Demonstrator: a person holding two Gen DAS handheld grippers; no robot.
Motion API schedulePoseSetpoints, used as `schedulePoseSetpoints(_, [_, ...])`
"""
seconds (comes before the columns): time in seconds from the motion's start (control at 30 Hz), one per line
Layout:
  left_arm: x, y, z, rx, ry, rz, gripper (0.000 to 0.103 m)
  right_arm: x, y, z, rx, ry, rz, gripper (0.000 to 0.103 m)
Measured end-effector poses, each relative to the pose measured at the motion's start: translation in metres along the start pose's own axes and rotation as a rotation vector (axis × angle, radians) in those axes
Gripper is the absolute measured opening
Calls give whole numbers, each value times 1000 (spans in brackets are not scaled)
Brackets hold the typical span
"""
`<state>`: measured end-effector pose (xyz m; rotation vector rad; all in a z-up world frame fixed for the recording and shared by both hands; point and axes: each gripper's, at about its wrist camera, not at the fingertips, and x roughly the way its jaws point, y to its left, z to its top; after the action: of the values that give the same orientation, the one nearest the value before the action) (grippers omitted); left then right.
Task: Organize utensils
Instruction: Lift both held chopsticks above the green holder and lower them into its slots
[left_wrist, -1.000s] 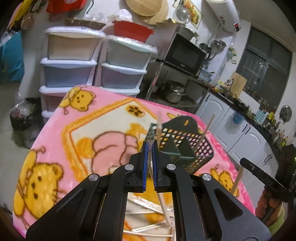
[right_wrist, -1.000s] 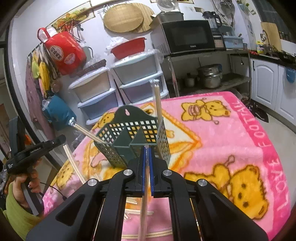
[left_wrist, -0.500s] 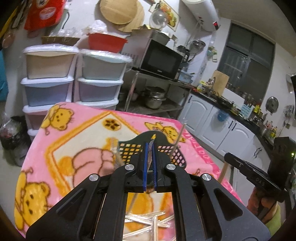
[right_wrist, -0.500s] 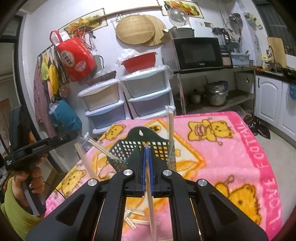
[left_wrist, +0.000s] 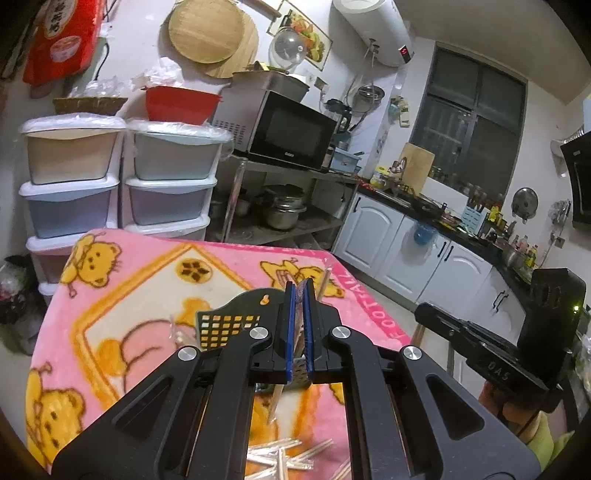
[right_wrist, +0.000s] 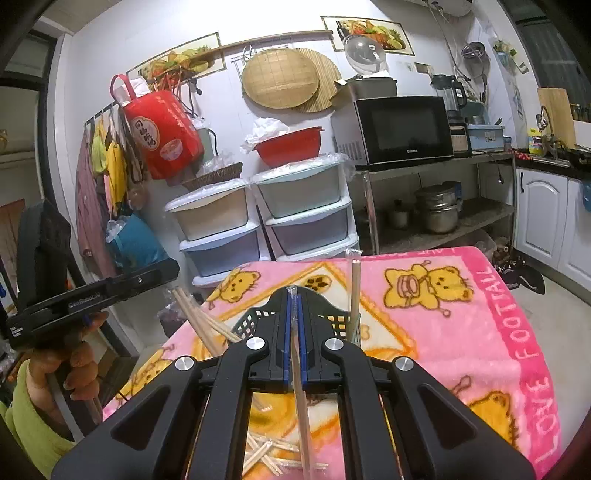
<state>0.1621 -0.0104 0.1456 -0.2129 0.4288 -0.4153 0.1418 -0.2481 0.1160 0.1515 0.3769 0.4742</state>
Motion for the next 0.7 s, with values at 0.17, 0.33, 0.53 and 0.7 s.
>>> schedulePoseSetpoints(0.17, [1,-6,5,12,-7,-12,2,1,3,7,-9,-21,-2,4])
schedulePoseSetpoints(0.33, [3,-9,13,19,-22,-17,2,4,5,16,-19,-42,-1,4])
schedulePoseSetpoints(0.53, [4,-12,24,21,-43,-19,2,5,7,31,-34,-77,-6,4])
schedulePoseSetpoints(0.7, [4,-17,36,30,-59,-30,2,8,9,46,-48,-102,-11,4])
